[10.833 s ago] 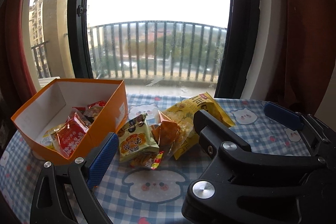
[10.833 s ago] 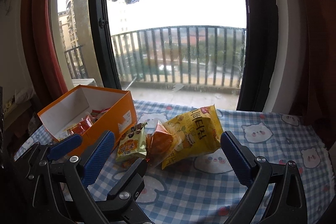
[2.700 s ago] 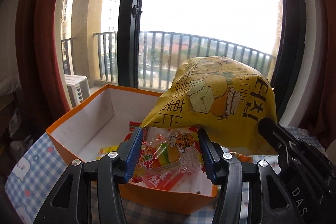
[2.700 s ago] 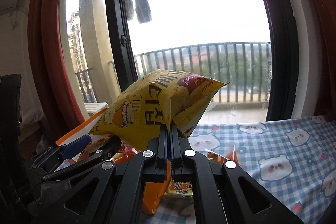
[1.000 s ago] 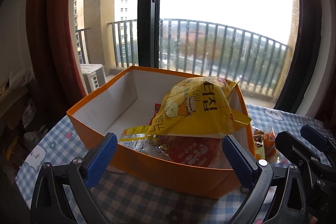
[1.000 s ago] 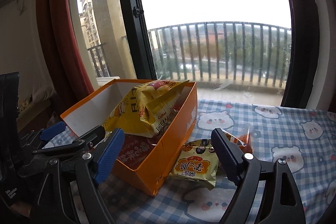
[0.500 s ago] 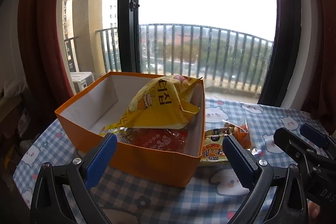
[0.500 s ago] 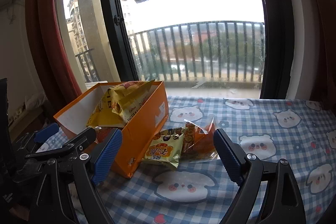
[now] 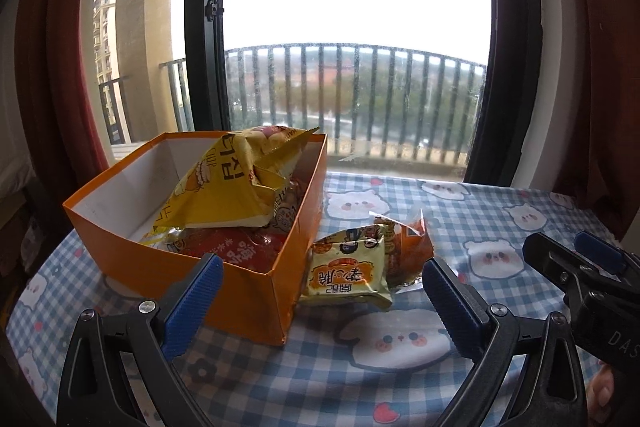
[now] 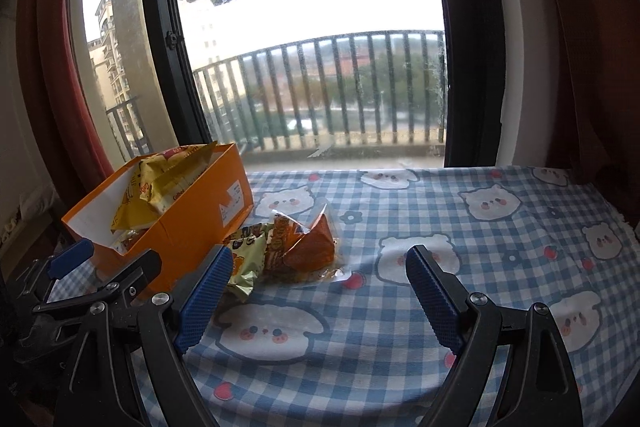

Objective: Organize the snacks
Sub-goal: 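Withdraw both tools from the box toward the remaining two packets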

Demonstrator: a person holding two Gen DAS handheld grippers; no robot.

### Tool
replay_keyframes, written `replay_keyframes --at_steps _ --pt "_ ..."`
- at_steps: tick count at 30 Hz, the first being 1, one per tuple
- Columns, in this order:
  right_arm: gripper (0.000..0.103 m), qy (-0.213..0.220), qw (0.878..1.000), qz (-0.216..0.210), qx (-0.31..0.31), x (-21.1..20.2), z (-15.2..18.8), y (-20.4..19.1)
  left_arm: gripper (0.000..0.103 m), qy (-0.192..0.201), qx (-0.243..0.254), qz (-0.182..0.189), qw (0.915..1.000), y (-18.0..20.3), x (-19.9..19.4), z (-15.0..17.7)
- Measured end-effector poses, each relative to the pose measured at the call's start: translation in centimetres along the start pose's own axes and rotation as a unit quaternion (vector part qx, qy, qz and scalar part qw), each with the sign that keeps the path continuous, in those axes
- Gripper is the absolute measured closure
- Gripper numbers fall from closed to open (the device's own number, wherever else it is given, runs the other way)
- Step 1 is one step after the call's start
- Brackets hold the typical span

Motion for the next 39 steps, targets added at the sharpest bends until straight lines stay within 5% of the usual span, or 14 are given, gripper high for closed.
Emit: replay_keyframes --at_steps 8,14,27,39 --pt "0.013 -0.001 1.000 0.022 0.011 0.3 0.5 3.0 0.005 -0.022 -0.013 0.009 0.9996 2.4 1.5 1.3" --pt "0.013 -0.013 0.999 0.029 0.011 1.7 0.3 4.3 0.005 -0.002 0.014 -0.009 0.9999 4.5 1.9 2.2" --pt "0.013 -0.066 0.997 -0.018 -0.033 6.7 2.1 2.4 0.009 -0.052 0.019 -0.023 0.9982 5.2 5.8 4.7" --pt "0.013 -0.102 0.994 -0.036 -0.023 11.5 2.2 3.3 0.016 -0.056 0.058 -0.051 0.9954 6.8 9.0 2.8"
Point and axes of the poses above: each gripper's, at about its wrist camera, not at the fingertips, and x roughly the way its jaws point, y to its right, z to its underside, the point moved 7 cm from there along x, roughly the way its jaws point, and after that the axes turned 11 degrees about -z, right-handed, at the moved point
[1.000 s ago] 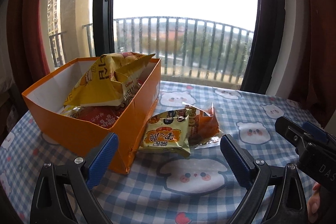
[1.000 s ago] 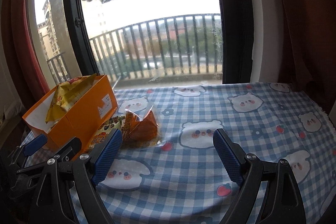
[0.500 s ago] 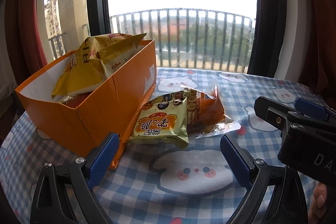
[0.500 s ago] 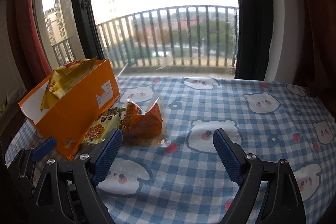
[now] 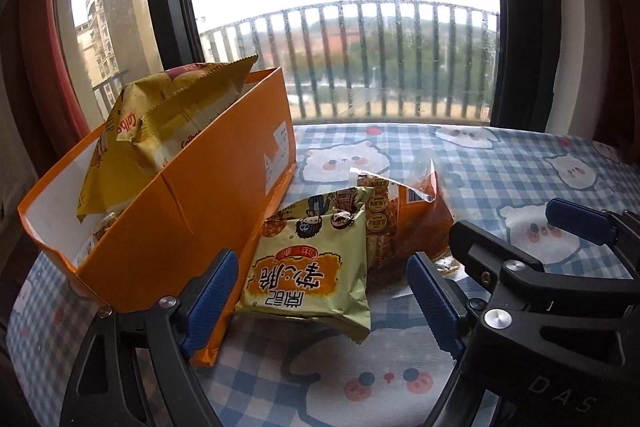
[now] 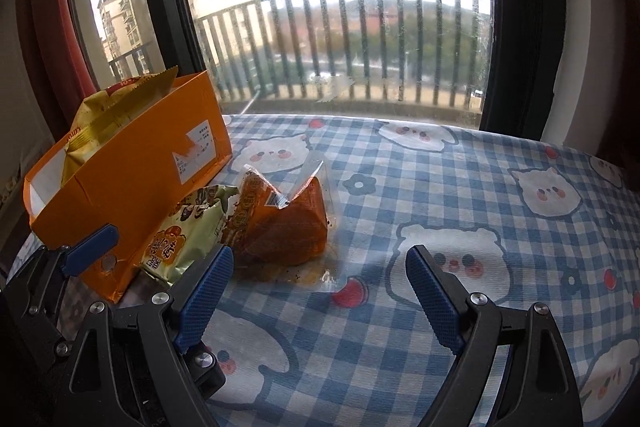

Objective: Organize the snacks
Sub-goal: 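Withdraw both tools from the box toward the remaining two packets, then close right tool on orange bread packet while left tool grips green-yellow candy packet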

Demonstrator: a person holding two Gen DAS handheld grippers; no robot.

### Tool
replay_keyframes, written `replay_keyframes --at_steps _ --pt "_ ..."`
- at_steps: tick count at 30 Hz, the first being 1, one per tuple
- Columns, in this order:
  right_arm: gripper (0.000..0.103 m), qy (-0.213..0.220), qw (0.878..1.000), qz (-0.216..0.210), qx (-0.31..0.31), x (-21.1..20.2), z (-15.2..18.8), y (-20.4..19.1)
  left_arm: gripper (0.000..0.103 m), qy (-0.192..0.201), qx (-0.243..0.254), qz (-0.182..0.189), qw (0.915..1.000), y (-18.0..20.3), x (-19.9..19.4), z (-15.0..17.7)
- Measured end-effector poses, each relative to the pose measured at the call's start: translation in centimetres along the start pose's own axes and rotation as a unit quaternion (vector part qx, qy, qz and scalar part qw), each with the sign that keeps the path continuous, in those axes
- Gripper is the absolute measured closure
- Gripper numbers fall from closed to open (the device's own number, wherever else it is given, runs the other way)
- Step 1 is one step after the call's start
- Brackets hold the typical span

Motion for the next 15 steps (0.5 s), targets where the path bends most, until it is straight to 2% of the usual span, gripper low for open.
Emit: replay_keyframes --at_steps 2,6,12,15 --pt "0.013 -0.004 1.000 -0.008 0.000 0.7 -0.4 0.0 0.016 -0.005 0.002 -0.009 0.9999 0.3 0.4 0.0" --pt "0.013 -0.011 1.000 -0.017 0.001 1.8 -0.5 0.0 0.017 -0.020 0.011 0.009 0.9997 1.4 0.6 0.3" --pt "0.013 -0.017 1.000 -0.021 -0.001 2.2 -0.7 0.6 0.017 -0.018 0.008 -0.012 0.9997 1.5 1.9 -0.3" --pt "0.013 -0.018 1.000 -0.022 -0.007 3.0 -1.1 0.8 0.023 -0.040 0.009 -0.005 0.9991 1.6 3.1 -0.1"
Point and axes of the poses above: each gripper's, at about its wrist camera, not at the fingertips, and x roughly the way its jaws point, y to its right, z to its underside, the point moved 7 cm from there along x, roughly the way its jaws point, and after that the axes turned 11 degrees about -z, right-handed, at the moved point
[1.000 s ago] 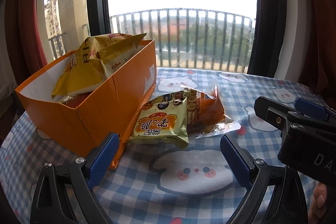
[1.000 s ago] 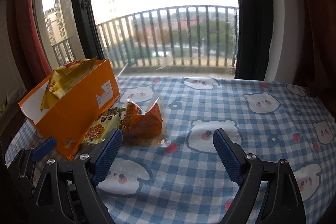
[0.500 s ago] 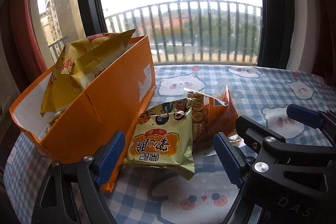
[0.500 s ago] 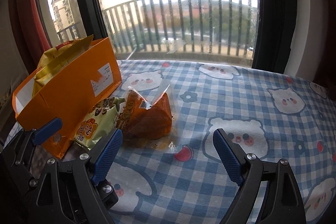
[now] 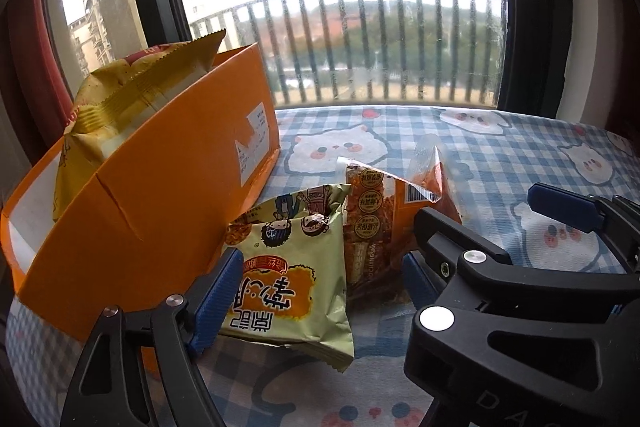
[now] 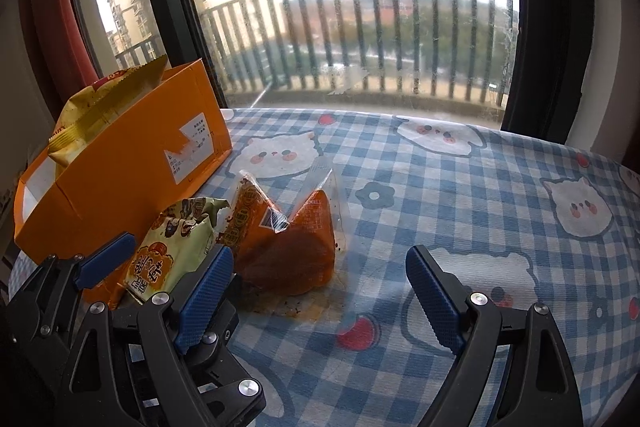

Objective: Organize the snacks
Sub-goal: 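Close right tool on orange bread packet while left tool grips green-yellow candy packet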

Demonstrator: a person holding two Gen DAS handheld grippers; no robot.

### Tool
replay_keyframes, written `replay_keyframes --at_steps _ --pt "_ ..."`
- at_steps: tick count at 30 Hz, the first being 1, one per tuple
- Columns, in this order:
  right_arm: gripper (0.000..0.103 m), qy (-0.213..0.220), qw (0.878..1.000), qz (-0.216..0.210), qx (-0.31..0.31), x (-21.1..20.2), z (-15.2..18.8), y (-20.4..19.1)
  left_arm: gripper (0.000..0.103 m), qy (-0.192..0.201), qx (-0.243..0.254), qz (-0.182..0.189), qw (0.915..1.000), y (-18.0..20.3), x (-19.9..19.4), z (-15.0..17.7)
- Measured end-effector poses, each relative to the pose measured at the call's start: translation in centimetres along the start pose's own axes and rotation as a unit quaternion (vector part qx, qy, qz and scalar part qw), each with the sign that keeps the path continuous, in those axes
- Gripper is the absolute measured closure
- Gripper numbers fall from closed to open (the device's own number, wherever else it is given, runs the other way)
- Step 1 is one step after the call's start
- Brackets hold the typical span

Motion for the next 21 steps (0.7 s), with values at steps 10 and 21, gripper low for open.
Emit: replay_keyframes --at_steps 10,21 --pt "0.013 -0.036 0.999 -0.028 -0.001 3.2 -0.2 -0.4 0.029 -0.011 -0.004 0.024 0.9996 -0.3 0.8 0.3" --pt "0.064 -0.028 0.999 -0.023 -0.033 3.1 -0.3 -2.0 0.029 -0.011 -0.007 0.054 0.9985 0.0 0.4 0.4"
Point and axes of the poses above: each gripper's, at about its wrist camera, not at the fingertips, and x roughly the way its jaws point, y to its right, z to its underside, the point moved 7 cm from there along x, roughly the way its jaws point, and after that the axes turned 11 degrees about -z, right-handed, at the moved point
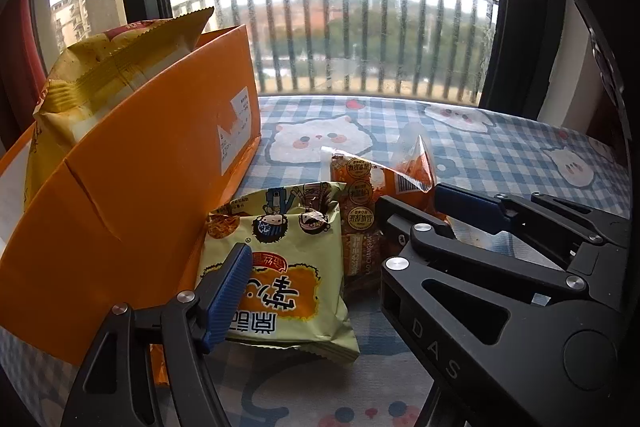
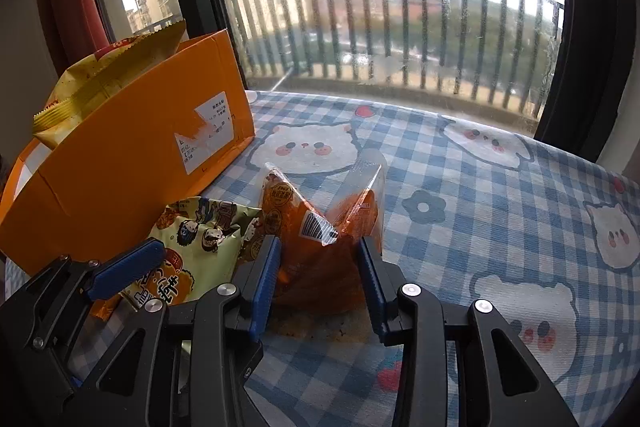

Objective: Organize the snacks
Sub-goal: 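Close right tool on orange bread packet while left tool grips green-yellow candy packet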

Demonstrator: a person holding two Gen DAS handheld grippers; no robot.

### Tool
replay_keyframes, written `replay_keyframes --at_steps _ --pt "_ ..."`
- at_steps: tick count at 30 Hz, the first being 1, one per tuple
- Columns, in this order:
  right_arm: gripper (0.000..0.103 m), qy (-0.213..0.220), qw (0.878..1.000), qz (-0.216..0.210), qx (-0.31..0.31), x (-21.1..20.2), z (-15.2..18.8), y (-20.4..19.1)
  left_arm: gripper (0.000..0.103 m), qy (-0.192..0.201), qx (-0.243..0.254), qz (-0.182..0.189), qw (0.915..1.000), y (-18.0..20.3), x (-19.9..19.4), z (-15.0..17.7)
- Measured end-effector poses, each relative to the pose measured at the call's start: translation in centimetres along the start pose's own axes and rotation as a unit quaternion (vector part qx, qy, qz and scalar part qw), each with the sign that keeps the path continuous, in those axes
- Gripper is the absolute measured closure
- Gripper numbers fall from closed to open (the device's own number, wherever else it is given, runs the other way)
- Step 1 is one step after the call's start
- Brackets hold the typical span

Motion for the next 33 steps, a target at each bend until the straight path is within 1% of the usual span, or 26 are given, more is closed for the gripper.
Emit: replay_keyframes --at_steps 4,7,11,12,13,15,17,20,22,23,24,25,26,28,32,33 --pt "0.072 0.004 1.000 0.012 0.003 -0.9 0.4 0.1 0.029 0.001 0.007 0.016 0.9999 0.6 -0.6 0.3" --pt "0.076 0.005 1.000 0.026 0.011 -2.1 1.2 0.5 0.029 0.003 0.017 0.035 0.9992 1.4 -1.4 0.8" --pt "0.080 0.010 0.998 0.050 0.032 -4.2 2.7 1.4 0.029 0.005 0.034 0.065 0.9973 2.9 -2.8 1.7" --pt "0.084 0.010 0.998 0.054 0.039 -4.8 3.2 1.5 0.029 0.005 0.038 0.074 0.9966 3.3 -3.2 1.9" --pt "0.086 0.008 0.998 0.052 0.046 -5.3 3.6 1.6 0.029 0.003 0.040 0.083 0.9957 3.6 -3.6 2.1" --pt "0.086 0.011 0.996 0.056 0.061 -6.5 4.4 1.9 0.029 0.001 0.047 0.103 0.9936 4.2 -4.2 2.4" --pt "0.086 0.010 0.995 0.051 0.082 -7.0 5.0 2.4 0.029 0.004 0.052 0.100 0.9936 4.4 -4.5 2.7" --pt "0.084 0.012 0.995 0.055 0.088 -7.6 5.5 2.5 0.029 0.007 0.062 0.074 0.9954 4.0 -4.3 2.8" --pt "0.072 0.009 0.995 0.066 0.078 -7.8 5.7 2.3 0.029 0.006 0.061 0.058 0.9964 3.4 -4.0 2.9" --pt "0.051 0.010 0.994 0.068 0.079 -7.9 5.8 2.2 0.028 0.006 0.058 0.049 0.9971 2.8 -3.8 2.9" --pt "0.033 0.016 0.994 0.068 0.083 -8.0 5.8 2.3 0.023 0.005 0.053 0.042 0.9977 2.3 -3.6 2.9" --pt "0.028 0.025 0.993 0.071 0.087 -8.3 5.9 2.4 0.018 0.001 0.047 0.038 0.9982 1.9 -3.3 2.8" --pt "0.023 0.032 0.993 0.076 0.086 -8.4 5.8 2.4 0.018 -0.003 0.040 0.036 0.9986 1.3 -2.9 2.8" --pt "0.022 0.027 0.993 0.086 0.080 -8.0 5.8 2.6 0.017 -0.012 0.035 0.031 0.9988 0.8 -2.3 2.7" --pt "0.020 0.013 0.992 0.082 0.098 -7.0 5.8 3.4 0.014 -0.025 0.029 0.033 0.9987 0.3 -1.0 2.6" --pt "0.018 0.009 0.991 0.083 0.102 -6.8 5.8 3.6 0.013 -0.032 0.027 0.035 0.9985 0.3 -0.7 2.6"
Point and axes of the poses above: each gripper's, at about its wrist camera, not at the fingertips, and x roughly the way its jaws point, y to its right, z to its underside, the point moved 7 cm from there along x, roughly the way its jaws point, and after that the axes turned 11 degrees about -z, right-handed, at the moved point
